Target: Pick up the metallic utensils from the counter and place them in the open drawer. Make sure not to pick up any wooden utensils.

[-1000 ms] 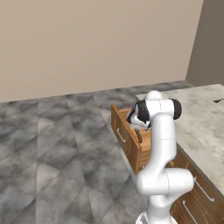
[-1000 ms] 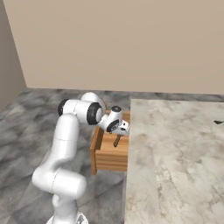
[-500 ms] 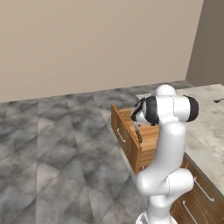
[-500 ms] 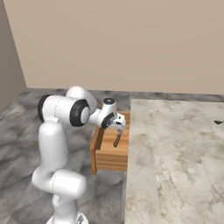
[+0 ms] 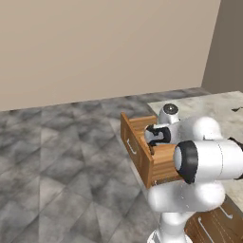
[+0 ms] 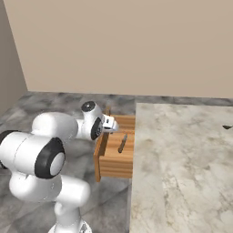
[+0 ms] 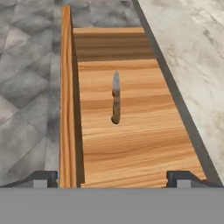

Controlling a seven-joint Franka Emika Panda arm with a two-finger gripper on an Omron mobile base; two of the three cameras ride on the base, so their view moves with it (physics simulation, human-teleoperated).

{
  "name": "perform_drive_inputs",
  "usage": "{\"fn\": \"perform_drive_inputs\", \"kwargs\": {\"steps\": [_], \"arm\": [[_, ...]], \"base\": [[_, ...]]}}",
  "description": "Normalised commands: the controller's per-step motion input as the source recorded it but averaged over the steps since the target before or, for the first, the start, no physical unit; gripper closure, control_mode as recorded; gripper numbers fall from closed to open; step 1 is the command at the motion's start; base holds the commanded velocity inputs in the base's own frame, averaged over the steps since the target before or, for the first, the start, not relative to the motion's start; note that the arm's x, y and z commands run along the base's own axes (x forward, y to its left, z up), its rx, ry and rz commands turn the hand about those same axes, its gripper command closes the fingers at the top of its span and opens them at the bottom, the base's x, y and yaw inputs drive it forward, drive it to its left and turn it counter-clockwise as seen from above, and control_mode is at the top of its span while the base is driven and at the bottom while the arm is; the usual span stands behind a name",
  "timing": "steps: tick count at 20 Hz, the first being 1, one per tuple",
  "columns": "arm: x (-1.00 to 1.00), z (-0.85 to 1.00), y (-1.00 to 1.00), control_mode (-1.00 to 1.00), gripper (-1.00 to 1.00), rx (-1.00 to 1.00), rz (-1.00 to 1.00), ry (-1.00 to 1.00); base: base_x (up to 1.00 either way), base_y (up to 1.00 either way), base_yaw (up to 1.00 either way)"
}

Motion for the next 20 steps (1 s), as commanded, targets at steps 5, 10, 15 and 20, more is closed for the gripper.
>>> {"fn": "perform_drive_inputs", "kwargs": {"steps": [5,10,15,20], "arm": [[-0.40,0.22,0.38,1.00,-1.00,-0.05,0.00,-0.10],[0.00,0.00,0.00,1.00,-1.00,0.00,0.00,0.00],[0.00,0.00,0.00,1.00,-1.00,0.00,0.00,0.00],[0.00,0.00,0.00,1.00,-1.00,0.00,0.00,0.00]], "base": [[-0.60,0.60,0.00],[-0.55,1.00,-0.09],[0.28,1.00,-0.24],[1.00,1.00,-0.32]]}}
